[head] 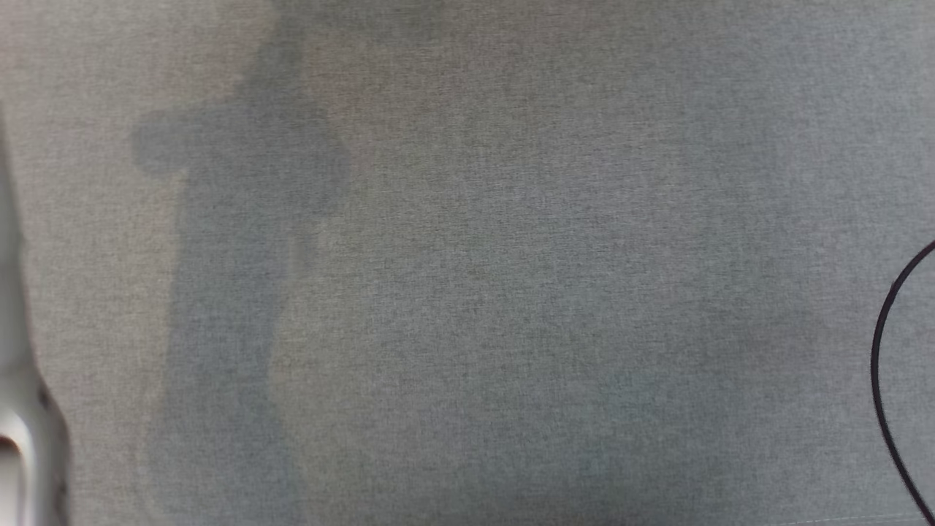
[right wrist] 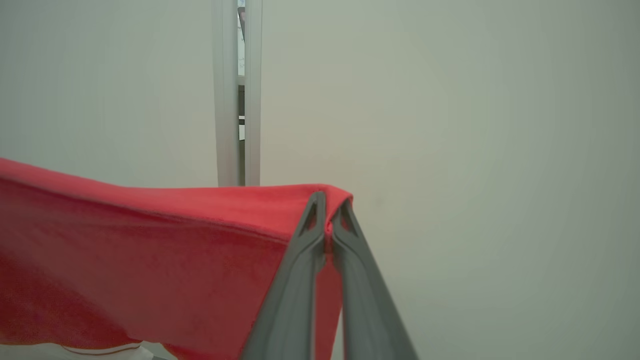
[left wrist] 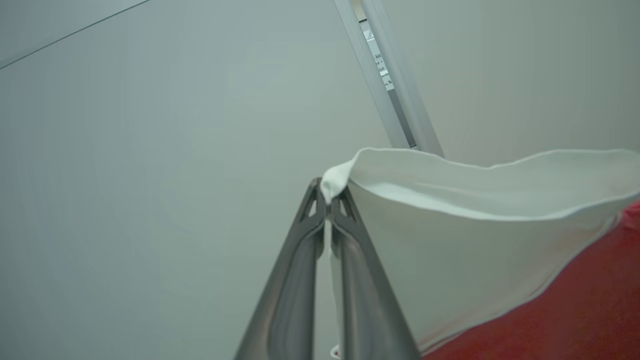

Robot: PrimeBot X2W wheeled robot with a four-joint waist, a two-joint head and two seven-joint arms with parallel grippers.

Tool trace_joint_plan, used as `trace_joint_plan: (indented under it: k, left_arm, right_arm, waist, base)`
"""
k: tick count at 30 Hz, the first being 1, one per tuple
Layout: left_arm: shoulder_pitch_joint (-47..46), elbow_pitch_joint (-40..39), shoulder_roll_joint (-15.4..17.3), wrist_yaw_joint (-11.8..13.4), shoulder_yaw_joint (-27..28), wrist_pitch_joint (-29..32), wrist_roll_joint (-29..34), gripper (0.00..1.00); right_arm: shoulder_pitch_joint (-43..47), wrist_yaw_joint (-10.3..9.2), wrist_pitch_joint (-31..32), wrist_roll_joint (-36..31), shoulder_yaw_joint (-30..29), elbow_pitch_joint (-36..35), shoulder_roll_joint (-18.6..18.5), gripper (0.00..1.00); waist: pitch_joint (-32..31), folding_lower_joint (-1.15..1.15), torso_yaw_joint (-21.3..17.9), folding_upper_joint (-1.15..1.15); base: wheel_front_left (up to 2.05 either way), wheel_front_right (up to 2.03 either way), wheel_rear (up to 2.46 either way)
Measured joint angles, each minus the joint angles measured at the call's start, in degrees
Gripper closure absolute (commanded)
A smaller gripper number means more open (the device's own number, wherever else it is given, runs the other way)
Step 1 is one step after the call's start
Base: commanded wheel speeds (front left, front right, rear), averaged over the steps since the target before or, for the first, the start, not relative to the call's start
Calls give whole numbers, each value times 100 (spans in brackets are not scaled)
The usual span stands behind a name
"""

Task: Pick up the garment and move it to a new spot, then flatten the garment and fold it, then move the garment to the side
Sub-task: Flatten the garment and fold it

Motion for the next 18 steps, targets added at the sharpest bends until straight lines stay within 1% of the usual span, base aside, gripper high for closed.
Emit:
trace_joint_plan:
  k: [3,5,9,11,13,18]
  left_arm:
    - [1011,-93,-168,47,137,0,-142,100]
    - [1765,-148,-350,65,266,1,-253,100]
    - [3045,-253,-669,31,455,1,-303,100]
    - [3566,-282,-848,40,620,1,-332,100]
    - [4027,-296,-982,-4,682,1,-321,100]
    - [5003,-263,-1290,-82,998,1,-330,100]
  right_arm:
    - [653,0,-1,336,78,-111,-82,100]
    - [1249,0,-1,559,114,-192,-112,100]
    - [2426,0,-1,923,268,-323,-122,100]
    - [3003,1,-1,1057,408,-364,-119,100]
    - [3500,0,-1,1188,523,-390,-100,100]
    - [4524,1,-1,1426,524,-470,51,100]
  waist:
    - [-45,0,67,0]
    - [-125,0,90,0]
    - [-350,-1,103,0]
    - [-474,-1,104,0]
    - [-609,-1,104,0]
    - [-991,-1,88,0]
  base:
    - [0,0,0]
    - [0,0,0]
    - [0,0,0]
    - [0,0,0]
    - [0,0,0]
    - [0,0,0]
